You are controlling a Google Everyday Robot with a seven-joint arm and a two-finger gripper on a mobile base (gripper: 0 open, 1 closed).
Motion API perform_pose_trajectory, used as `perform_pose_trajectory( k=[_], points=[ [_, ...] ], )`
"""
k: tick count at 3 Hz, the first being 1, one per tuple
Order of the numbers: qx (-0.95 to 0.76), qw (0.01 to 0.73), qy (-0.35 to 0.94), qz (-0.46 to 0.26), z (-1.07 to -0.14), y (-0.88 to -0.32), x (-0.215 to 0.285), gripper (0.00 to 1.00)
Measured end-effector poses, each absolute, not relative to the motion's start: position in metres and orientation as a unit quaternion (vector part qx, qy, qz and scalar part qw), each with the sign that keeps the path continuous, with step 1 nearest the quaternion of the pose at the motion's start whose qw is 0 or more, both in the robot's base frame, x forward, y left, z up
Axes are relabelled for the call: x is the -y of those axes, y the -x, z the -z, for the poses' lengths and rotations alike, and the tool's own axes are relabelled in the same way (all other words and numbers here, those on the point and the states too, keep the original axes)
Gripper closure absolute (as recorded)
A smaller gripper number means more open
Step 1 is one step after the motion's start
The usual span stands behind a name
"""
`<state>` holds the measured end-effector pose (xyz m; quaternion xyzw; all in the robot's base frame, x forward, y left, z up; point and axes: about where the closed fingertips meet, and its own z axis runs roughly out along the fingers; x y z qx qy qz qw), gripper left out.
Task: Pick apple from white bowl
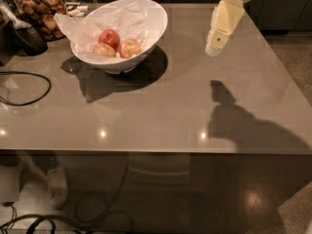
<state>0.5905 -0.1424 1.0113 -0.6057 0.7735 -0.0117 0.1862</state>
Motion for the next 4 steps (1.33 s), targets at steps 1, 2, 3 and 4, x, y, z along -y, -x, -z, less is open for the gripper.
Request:
perform_pose_trajectory(
  k=[1, 2, 3, 4],
  points=[
    [-0.752, 0.205, 0.626, 0.003, -1.019, -0.609, 0.121, 0.0],
    [-0.75, 0.22, 0.624, 0.008, -1.022, -0.617, 0.117, 0.0],
    [-0.731, 0.233, 0.641, -0.013, -1.019, -0.634, 0.09, 0.0],
    [-0.693, 0.251, 0.674, -0.045, -1.013, -0.665, 0.038, 0.0]
  ],
)
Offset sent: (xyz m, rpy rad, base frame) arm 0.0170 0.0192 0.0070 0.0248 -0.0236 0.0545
